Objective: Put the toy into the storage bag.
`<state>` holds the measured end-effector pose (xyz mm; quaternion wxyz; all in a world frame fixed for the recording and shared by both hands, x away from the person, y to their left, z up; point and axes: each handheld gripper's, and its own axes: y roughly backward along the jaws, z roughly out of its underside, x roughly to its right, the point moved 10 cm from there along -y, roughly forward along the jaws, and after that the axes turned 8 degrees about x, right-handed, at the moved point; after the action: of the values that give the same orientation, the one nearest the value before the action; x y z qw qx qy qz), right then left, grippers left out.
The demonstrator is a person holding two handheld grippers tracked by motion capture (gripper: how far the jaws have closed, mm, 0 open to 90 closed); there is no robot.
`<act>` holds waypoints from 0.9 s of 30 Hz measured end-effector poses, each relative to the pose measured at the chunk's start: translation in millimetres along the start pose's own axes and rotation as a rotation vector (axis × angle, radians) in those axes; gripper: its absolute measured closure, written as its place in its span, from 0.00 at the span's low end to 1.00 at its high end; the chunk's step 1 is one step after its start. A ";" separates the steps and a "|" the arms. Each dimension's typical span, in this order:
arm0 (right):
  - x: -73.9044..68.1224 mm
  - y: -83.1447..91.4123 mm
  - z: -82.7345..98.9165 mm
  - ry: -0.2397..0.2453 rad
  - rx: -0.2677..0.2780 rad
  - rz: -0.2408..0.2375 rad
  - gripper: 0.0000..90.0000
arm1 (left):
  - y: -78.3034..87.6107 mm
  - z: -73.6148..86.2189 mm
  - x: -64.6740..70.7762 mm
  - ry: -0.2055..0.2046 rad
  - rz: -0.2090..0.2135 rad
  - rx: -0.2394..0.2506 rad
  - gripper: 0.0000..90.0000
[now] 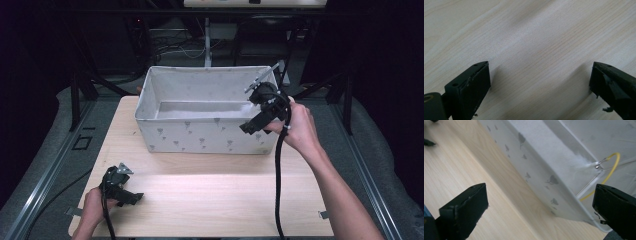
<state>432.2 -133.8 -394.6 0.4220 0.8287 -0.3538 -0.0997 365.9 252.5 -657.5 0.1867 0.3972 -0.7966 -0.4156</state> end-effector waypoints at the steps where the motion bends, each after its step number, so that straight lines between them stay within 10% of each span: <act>1: -3.2 -1.1 2.6 0.007 -0.004 -0.002 0.00 | -0.1 -0.2 -0.4 -0.002 -0.005 0.002 0.04; 16: -65.2 -34.4 69.6 0.065 -0.042 -0.092 0.00 | 0.4 -1.1 0.2 0.000 -0.004 0.010 0.04; 27: -91.6 -66.8 128.5 0.013 -0.116 -0.147 0.01 | 1.1 -2.0 -0.5 -0.002 -0.009 0.014 0.04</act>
<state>339.3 -126.9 -538.4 0.4632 0.8273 -0.2827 -0.1452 366.9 252.2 -655.5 0.1810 0.4017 -0.7980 -0.4112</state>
